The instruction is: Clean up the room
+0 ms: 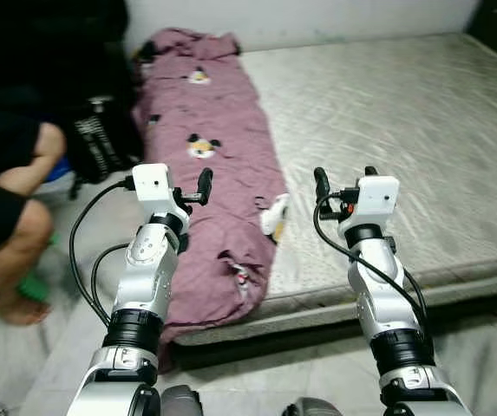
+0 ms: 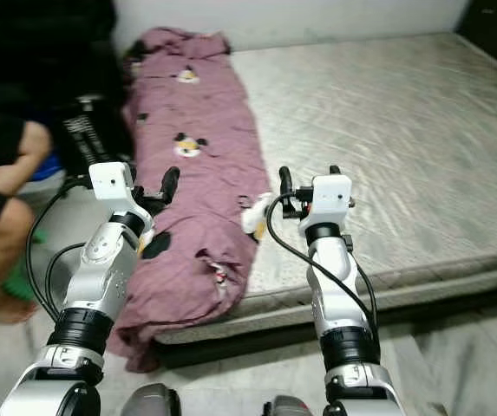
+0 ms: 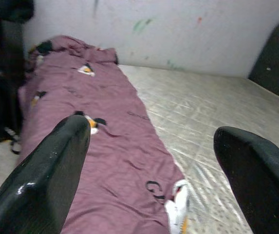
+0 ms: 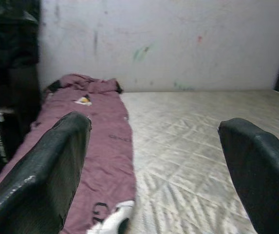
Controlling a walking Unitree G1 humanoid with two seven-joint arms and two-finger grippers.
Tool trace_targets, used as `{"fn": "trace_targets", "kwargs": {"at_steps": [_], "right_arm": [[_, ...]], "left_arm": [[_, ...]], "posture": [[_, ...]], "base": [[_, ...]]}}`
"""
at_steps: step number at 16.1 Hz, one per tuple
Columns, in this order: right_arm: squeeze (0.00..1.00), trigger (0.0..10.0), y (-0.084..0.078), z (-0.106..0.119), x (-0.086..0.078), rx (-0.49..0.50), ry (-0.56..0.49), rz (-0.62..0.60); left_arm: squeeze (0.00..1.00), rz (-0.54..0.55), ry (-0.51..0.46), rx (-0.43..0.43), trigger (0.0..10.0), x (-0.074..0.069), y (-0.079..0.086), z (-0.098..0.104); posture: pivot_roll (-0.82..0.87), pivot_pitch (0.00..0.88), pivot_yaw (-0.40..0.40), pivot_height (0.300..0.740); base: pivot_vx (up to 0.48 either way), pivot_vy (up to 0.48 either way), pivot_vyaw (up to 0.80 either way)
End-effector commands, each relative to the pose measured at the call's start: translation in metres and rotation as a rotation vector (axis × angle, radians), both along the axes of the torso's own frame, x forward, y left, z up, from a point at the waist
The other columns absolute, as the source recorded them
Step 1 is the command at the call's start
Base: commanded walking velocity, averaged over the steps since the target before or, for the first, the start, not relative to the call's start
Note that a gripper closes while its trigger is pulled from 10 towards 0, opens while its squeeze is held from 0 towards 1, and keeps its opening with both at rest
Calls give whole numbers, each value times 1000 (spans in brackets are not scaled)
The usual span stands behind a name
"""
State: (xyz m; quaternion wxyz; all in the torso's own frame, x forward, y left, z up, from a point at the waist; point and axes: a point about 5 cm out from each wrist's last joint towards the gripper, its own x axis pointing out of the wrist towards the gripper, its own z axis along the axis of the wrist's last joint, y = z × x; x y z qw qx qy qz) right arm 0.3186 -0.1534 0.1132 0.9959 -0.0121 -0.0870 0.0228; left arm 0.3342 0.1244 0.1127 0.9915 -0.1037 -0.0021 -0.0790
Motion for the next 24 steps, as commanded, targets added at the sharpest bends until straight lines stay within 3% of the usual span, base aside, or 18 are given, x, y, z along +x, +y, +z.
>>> {"fn": "trace_targets", "kwargs": {"at_steps": [1, 10, 12, 22, 24], "right_arm": [[0, 10000, 2, 5, 2, 0, -9, 11], [0, 10000, 8, 6, 4, -12, -2, 36], [0, 10000, 7, 6, 3, -55, -1, 50], [0, 10000, 6, 5, 4, -39, 18, 64], [0, 10000, 6, 4, 4, -36, 21, 68]], "left_arm": [[0, 8, -1, 6, 10000, -4, 2, -3], [0, 10, -10, -4, 10000, -4, 3, -1], [0, 9, -22, -23, 10000, -5, 2, 0], [0, 22, -14, -39, 10000, -5, 1, -1], [0, 28, -10, -41, 10000, -5, 2, -1]], "posture": [[-92, 0, 16, 740], [-87, 0, 4, 740], [-88, 0, -6, 740], [-90, 0, -15, 740], [-90, 0, -15, 722]], "base": [[0, 0, 0], [0, 0, 0], [0, 0, 0], [126, 0, 0], [0, 0, 0]]}}
